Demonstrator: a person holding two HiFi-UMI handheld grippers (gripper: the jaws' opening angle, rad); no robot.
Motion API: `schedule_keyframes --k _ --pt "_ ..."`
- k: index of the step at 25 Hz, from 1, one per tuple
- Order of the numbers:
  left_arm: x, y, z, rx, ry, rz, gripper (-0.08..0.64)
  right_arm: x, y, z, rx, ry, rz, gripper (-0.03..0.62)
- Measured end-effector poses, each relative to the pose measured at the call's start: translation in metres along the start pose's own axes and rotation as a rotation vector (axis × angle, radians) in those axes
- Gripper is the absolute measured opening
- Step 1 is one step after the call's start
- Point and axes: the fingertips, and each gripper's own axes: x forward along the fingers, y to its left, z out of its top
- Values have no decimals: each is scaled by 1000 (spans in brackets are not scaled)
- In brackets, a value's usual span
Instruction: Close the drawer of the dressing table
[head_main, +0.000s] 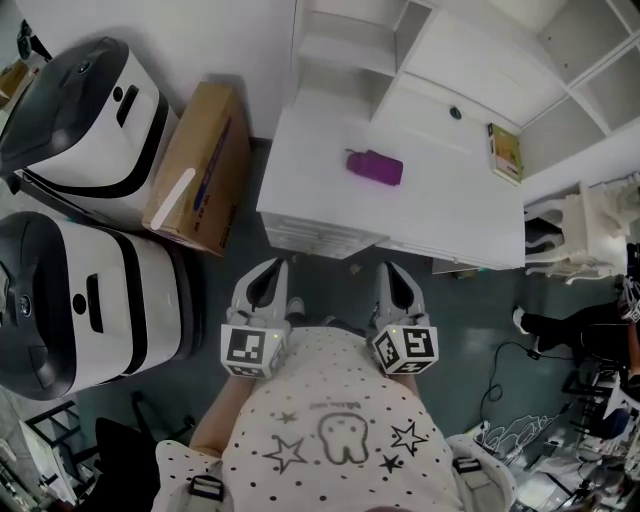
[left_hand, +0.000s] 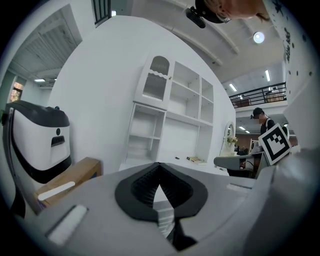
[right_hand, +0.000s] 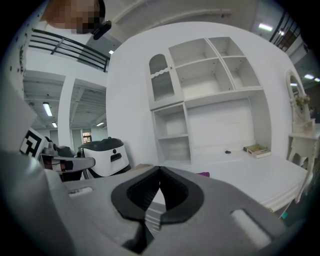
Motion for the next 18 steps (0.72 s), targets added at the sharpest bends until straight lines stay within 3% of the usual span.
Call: schedule_keyframes --k 9,13,18 --pt "-3 9 -1 -84 23 -26 -2 3 36 -5 -119 25 75 3" --pt "1 0 -1 -28 22 -61 -2 9 48 -10 -161 36 116 3" --pt "5 -32 -3 57 64 -169 -2 5 60 -13 -190 58 137 3"
